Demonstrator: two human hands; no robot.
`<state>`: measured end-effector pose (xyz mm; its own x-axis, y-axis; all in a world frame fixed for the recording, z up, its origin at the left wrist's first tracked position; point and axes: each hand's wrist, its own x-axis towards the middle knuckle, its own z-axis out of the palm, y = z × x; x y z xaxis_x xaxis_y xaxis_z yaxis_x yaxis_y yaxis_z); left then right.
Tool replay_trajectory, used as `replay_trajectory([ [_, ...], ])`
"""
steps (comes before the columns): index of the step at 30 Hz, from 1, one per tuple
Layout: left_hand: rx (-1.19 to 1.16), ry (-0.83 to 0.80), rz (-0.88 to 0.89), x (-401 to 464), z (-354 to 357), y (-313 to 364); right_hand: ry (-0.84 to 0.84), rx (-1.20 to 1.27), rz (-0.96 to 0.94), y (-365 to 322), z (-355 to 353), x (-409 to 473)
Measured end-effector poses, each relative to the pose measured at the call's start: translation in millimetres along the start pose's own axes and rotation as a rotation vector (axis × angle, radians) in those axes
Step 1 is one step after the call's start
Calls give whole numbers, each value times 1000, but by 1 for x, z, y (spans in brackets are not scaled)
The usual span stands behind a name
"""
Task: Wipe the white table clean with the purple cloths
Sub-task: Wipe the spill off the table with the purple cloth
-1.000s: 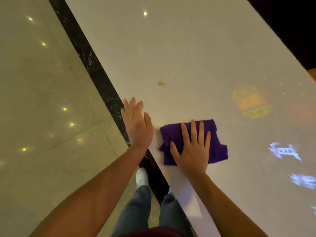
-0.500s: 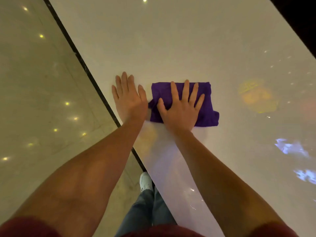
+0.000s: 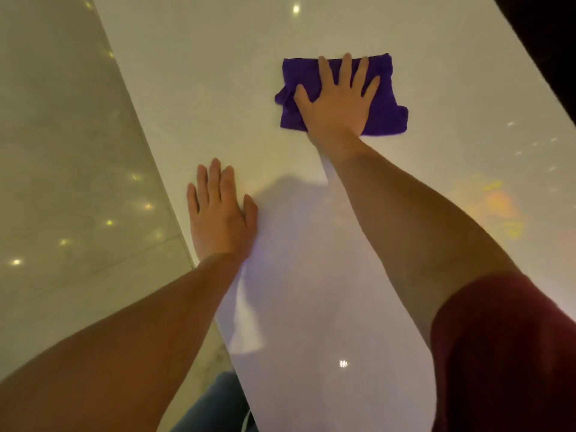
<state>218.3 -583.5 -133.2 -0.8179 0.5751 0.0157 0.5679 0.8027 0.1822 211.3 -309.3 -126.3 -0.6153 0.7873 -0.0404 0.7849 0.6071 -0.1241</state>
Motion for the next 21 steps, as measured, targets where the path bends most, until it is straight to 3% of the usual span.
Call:
replay_trajectory([
  [3,16,-5,1,1,1,1,-11,-5,-52,11,0,-35],
  [8,19,-14,-3,-1,1,0,52,59,-7,31,2,-166],
  [15,-55,-36,41,-7,-4,-1,-48,88,25,43,10,-362],
  [21,-180,-22,280,22,-9,39,-8,90,109,44,7,-325],
])
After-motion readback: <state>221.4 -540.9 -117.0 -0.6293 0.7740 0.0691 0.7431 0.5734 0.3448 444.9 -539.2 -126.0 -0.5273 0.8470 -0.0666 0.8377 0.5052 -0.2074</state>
